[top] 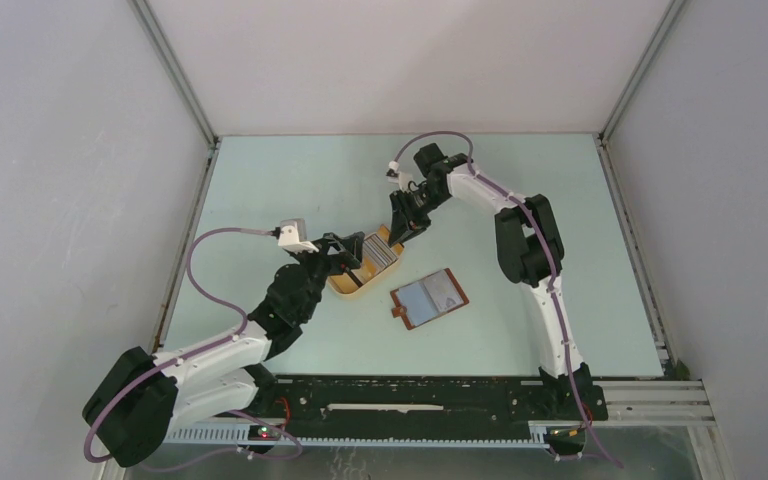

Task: Put the credit cards into the card holder
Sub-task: Pick up the credit card from the storage box.

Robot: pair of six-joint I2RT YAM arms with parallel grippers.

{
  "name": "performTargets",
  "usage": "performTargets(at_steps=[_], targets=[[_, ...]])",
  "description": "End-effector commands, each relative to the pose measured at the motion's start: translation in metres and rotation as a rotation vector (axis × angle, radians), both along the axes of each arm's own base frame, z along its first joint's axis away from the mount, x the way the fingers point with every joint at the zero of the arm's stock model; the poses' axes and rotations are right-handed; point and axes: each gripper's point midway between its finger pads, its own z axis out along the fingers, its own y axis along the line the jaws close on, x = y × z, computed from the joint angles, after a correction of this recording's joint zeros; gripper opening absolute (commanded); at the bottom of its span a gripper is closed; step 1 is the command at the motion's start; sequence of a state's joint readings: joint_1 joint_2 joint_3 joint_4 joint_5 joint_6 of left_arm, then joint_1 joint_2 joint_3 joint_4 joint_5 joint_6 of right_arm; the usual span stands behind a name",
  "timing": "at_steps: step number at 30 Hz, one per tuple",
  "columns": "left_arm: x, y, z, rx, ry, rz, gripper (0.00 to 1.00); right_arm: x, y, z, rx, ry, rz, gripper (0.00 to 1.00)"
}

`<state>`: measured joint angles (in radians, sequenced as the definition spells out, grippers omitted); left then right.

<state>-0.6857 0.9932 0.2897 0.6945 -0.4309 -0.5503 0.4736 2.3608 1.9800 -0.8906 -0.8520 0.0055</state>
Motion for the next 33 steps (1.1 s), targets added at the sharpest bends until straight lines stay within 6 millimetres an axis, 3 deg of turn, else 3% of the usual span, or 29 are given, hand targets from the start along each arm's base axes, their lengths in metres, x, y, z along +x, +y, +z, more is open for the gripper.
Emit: performTargets(at_steps=[1,9,17,21,26,33], targets=[[-0.002,0.003,0.005,-0.024,-0.026,0.003,0.92,0.005,0.004,0.051,0.069,-0.09,0.008,0.34],[-0.002,0.003,0.005,-0.024,-0.026,0.002,0.92,0.006,0.003,0.056,0.074,-0.097,0.005,0.32],[-0.002,0.003,0.005,-0.024,-0.025,0.001,0.92,0.01,-0.001,0.046,0.052,-0.087,-0.007,0.31],[-0.002,0.003,0.005,-0.024,-0.025,0.001,0.92,0.013,-0.003,0.034,0.025,-0.086,-0.017,0.27],[-0.001,0.003,0.005,-0.025,-0.026,0.002,0.92,0.006,0.005,0.02,0.01,-0.06,0.005,0.13],[-0.002,0.003,0.005,-0.025,-0.026,0.001,0.92,-0.003,0.017,0.014,-0.007,-0.066,0.034,0.09]])
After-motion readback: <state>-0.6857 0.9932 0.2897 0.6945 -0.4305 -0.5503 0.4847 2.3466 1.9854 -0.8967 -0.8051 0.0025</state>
